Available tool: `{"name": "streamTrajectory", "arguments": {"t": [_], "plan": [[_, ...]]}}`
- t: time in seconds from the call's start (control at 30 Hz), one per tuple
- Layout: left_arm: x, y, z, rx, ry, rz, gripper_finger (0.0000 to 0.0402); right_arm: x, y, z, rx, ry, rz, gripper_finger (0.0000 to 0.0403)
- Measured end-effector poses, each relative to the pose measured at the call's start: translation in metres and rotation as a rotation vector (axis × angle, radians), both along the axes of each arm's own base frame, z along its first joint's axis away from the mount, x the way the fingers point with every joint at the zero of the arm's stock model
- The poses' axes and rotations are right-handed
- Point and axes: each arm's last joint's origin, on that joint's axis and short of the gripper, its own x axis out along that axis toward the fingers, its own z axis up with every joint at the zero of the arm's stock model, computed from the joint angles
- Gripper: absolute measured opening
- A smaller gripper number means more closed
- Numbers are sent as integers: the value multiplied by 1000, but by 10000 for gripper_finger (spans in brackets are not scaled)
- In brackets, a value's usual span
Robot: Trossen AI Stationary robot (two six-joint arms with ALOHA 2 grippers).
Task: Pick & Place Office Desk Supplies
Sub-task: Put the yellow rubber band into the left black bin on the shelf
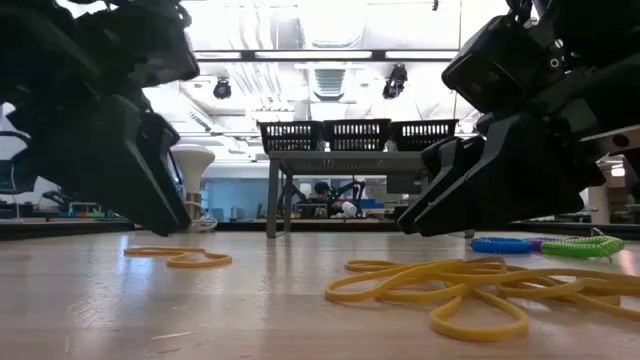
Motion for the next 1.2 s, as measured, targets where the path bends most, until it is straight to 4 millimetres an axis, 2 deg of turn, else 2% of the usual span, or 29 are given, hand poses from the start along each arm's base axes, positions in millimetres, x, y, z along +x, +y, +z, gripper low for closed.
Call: {"name": "streamTrajectory", "arguments": {"t": [0.23,0.43,0.73,0.9,1.03,1.2], "plan": [[1,4,-15,27,-54,-36,175,0,0,-1,-3,3,1,98],[0,10,-24,54,-41,-18,132,0,-1,-1,-8,1,3,91],[6,6,-38,45,-30,-47,77,0,-1,-1,-8,1,3,79],[11,2,-34,31,-17,-80,11,0,0,-1,-8,1,4,72],[18,-3,-24,5,-18,-105,3,0,0,-1,-9,1,4,68],[24,-9,15,-58,-133,-154,2,-1,0,-1,-8,1,5,70]]}}
